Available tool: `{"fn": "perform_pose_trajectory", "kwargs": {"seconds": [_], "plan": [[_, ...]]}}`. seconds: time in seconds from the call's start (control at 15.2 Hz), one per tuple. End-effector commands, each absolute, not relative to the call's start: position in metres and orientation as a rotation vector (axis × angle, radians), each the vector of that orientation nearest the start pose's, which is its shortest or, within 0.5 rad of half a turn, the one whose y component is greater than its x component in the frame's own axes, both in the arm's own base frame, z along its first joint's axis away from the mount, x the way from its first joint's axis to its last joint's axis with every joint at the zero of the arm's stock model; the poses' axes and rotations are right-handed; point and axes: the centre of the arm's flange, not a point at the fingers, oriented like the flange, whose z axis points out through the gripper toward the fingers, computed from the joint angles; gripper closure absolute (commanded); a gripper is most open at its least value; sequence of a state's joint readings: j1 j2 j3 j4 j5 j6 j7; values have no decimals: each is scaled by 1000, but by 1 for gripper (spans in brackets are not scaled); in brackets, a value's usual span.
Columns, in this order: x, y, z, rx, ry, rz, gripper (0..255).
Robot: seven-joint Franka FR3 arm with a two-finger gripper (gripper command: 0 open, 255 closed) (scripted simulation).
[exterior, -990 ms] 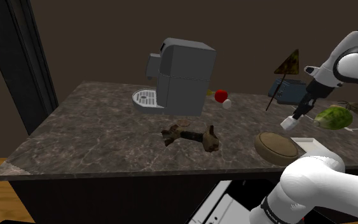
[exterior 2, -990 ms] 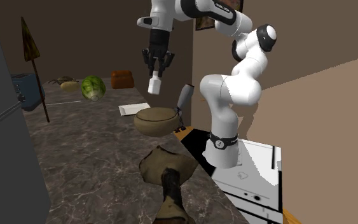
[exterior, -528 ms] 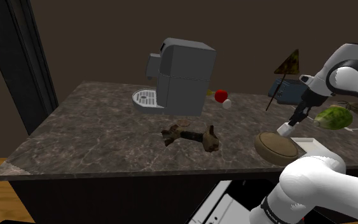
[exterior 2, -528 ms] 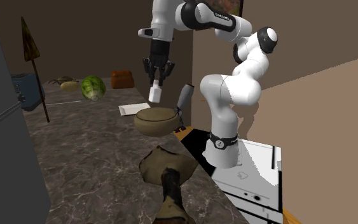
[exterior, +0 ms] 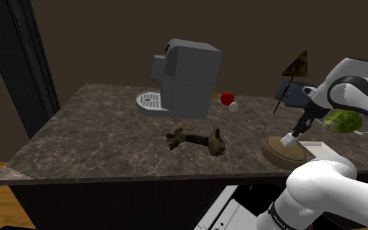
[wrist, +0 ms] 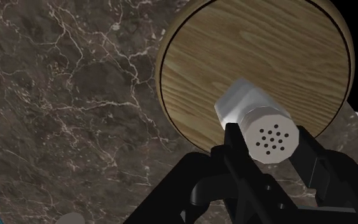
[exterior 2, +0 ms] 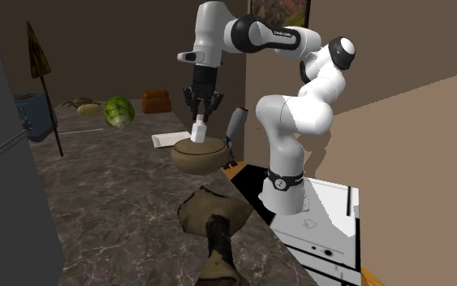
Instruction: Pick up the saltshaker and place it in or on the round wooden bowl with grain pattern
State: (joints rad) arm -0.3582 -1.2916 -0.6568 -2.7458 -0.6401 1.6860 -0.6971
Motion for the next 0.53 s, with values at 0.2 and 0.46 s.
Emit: {"fn": "perform_pose_trajectory", "kwargs": {"seconds": [0.2,0.46], "plan": [[88,-261,469,-3235,-165,-189,255],[88,-261,469,-3235,-165,-189,0]]}}
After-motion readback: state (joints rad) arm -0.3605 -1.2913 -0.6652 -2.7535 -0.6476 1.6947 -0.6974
